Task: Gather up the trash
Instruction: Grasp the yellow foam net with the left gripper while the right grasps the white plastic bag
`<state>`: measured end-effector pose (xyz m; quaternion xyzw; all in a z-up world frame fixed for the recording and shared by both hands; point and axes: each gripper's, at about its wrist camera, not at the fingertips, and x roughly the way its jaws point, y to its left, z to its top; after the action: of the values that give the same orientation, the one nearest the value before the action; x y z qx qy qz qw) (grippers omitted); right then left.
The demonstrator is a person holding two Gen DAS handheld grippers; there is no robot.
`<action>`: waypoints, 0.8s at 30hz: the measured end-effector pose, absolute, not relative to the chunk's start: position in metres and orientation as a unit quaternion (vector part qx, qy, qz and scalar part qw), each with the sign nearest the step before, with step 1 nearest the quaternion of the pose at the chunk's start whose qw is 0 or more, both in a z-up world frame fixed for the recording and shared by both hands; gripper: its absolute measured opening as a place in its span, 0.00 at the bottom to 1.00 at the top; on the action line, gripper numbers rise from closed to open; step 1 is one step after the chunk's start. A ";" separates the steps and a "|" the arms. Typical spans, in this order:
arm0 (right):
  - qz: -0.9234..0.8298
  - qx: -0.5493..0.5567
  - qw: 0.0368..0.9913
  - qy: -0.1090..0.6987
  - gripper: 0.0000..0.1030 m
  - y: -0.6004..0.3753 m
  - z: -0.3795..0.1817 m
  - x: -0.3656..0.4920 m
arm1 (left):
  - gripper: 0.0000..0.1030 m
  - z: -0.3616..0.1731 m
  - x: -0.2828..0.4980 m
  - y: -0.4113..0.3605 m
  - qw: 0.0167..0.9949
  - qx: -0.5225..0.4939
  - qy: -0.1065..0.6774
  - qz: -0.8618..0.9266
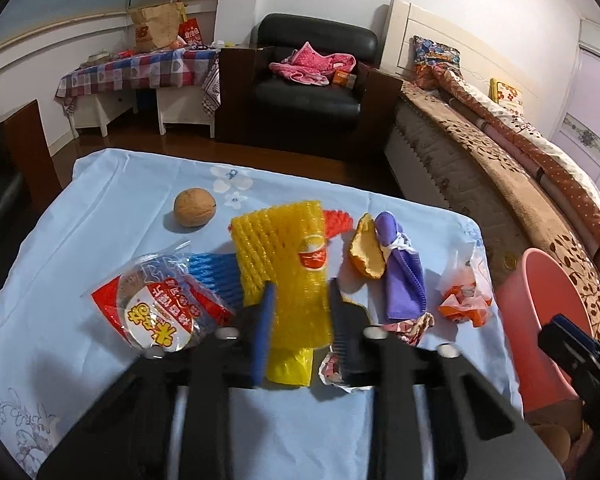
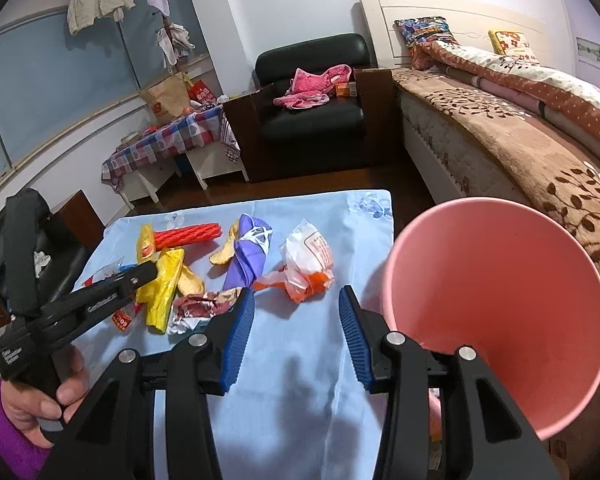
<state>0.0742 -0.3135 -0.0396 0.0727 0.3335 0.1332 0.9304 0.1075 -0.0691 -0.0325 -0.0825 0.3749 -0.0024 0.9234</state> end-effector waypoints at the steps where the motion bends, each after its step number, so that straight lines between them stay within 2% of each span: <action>1: 0.133 0.074 0.930 0.335 0.42 -0.313 -0.041 0.077 | 0.14 -0.033 0.107 -0.066 0.923 -0.086 0.374 -0.005; 4: 0.132 0.076 0.928 0.341 0.42 -0.311 -0.043 0.084 | 0.10 -0.032 0.106 -0.062 0.924 -0.091 0.371 -0.010; 9: 0.127 0.085 0.925 0.349 0.44 -0.314 -0.048 0.096 | 0.09 -0.023 0.096 -0.059 0.927 -0.111 0.357 -0.030; 11: 0.123 0.092 0.924 0.351 0.51 -0.315 -0.049 0.101 | 0.09 -0.016 0.090 -0.059 0.930 -0.116 0.347 -0.045; 24: 0.115 0.075 0.915 0.380 0.53 -0.298 -0.054 0.152 | 0.09 -0.005 0.069 -0.058 0.929 -0.136 0.333 -0.090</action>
<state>0.1524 -0.2979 -0.0537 0.0748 0.3801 0.1147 0.9148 0.0691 -0.0576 -0.0051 -0.1357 0.3325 -0.0897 0.9290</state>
